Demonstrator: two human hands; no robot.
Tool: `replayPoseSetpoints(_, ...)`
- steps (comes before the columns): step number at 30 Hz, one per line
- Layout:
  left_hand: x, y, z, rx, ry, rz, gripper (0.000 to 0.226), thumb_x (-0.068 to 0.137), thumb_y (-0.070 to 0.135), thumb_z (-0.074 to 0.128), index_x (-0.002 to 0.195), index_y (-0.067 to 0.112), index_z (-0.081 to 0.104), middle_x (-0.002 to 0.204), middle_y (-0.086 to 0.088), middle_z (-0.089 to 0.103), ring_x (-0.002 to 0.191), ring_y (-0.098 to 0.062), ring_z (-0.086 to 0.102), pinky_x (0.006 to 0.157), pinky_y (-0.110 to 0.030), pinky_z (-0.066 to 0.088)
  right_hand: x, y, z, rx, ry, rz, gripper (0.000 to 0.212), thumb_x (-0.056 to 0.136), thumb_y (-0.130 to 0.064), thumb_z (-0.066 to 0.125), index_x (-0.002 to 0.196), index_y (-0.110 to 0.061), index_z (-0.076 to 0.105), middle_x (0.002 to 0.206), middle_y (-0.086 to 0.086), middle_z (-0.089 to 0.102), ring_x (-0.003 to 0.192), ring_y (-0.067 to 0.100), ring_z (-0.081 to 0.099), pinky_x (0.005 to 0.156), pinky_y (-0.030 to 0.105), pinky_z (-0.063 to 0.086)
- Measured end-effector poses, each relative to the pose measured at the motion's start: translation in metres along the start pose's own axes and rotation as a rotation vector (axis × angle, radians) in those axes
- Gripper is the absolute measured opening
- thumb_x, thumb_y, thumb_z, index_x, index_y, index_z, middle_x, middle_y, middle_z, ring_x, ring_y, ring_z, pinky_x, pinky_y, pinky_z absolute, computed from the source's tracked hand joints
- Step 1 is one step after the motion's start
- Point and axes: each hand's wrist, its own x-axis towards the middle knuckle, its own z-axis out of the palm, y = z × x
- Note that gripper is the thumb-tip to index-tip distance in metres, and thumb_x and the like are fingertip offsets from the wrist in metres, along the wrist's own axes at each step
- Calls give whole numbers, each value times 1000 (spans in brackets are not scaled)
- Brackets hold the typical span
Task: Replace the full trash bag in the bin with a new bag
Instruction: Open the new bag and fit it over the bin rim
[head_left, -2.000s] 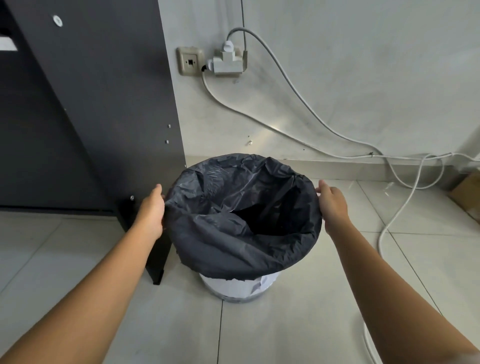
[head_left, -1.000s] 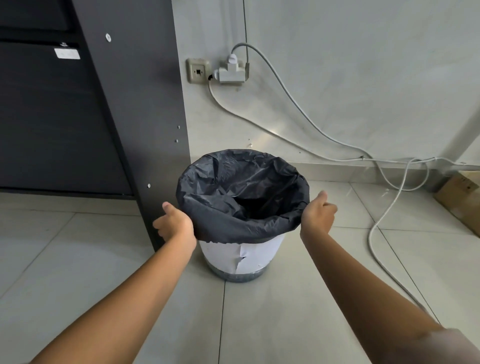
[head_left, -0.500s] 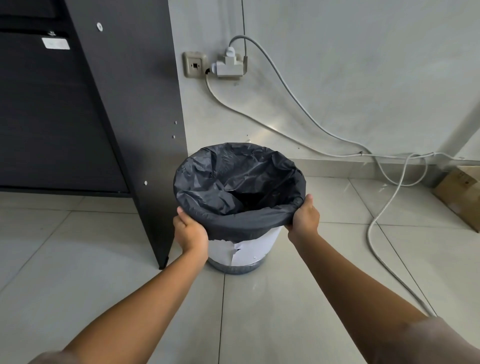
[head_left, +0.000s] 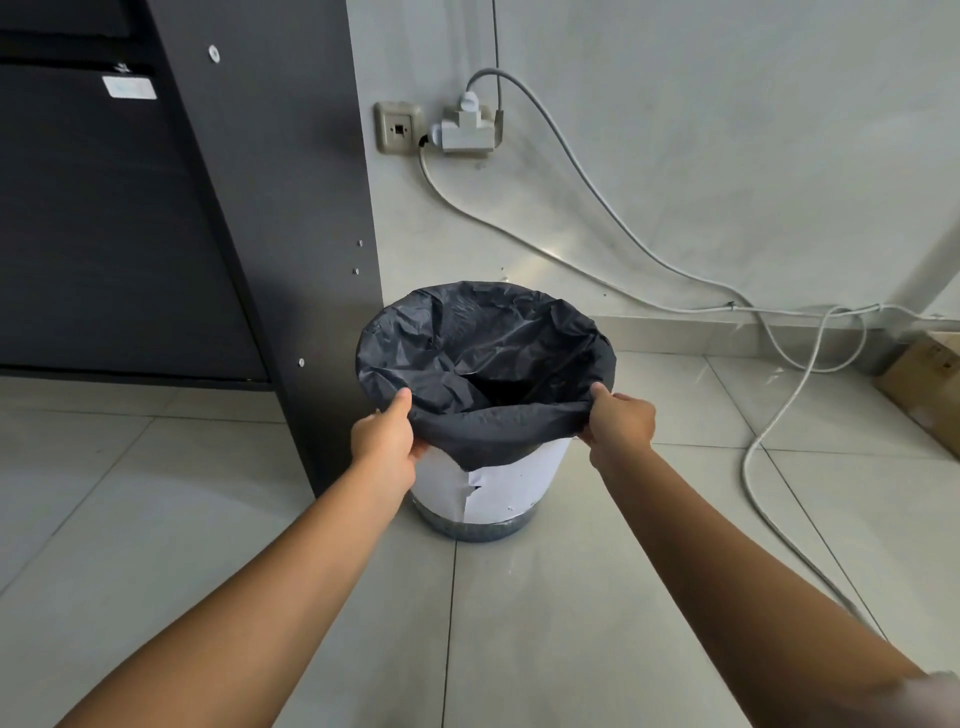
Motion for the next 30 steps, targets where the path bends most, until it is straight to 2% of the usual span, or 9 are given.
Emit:
replayPoseSetpoints(7,1,7,-2,-218,-19,29,28,90,8,60,116,-2,57,129,-18,57,106,-26,61,98,-37,48,-14,-5,-5,381,-272,156,28,93,-2,53,119,9,51,116,20,58,111,37,59,93,43,51)
replayPoseSetpoints(9,2,4,-4,-247,-53,69,13,93,8,56,103,1,61,124,-16,60,93,-20,62,94,-32,47,-15,-2,-5,443,-339,155,27,95,-3,50,119,9,51,114,20,59,109,35,59,90,40,50)
replayPoseSetpoints(12,-1,-4,-6,-243,-24,179,27,95,11,52,120,4,57,115,-11,62,99,-18,60,91,-27,48,-14,5,-7,528,-429,138,26,98,-5,43,120,8,51,106,17,62,94,27,62,86,37,49)
replayPoseSetpoints(14,-2,-11,-5,-195,-31,172,27,92,24,59,114,9,61,106,-7,64,88,-15,60,77,-27,53,-13,10,-7,557,-473,105,24,100,-7,39,119,3,50,101,15,61,89,24,62,80,35,51)
replayPoseSetpoints(17,-5,-17,1,-118,-124,75,34,81,24,72,109,8,61,103,-7,66,81,-15,64,64,-24,55,-13,14,-5,549,-514,79,18,99,-9,42,113,-3,51,101,13,62,88,23,62,76,35,52)
replayPoseSetpoints(20,-3,-20,0,-123,-189,112,38,86,1,64,123,-1,55,114,-13,64,87,-17,66,69,-23,53,-12,16,-6,499,-569,47,12,93,-7,53,105,-4,54,100,13,65,91,25,64,78,36,58)
replayPoseSetpoints(26,12,-20,-20,-156,-253,224,32,89,-3,55,121,-2,54,101,-7,66,95,-16,64,79,-19,56,-5,26,-13,474,-736,28,9,91,4,50,93,-5,50,99,18,63,79,22,72,69,30,59)
replayPoseSetpoints(28,14,-18,-23,-112,-257,237,28,91,-3,53,118,1,55,99,-5,66,95,-16,63,80,-21,56,-7,22,-14,421,-739,44,6,91,-3,53,97,-5,51,99,17,63,78,22,71,68,31,59)
replayPoseSetpoints(30,17,-10,-21,-93,-218,238,28,92,-1,52,119,5,56,105,-6,66,95,-16,63,81,-22,52,-10,14,-13,318,-672,58,23,92,-22,58,107,-5,54,99,14,62,83,23,68,67,31,59)
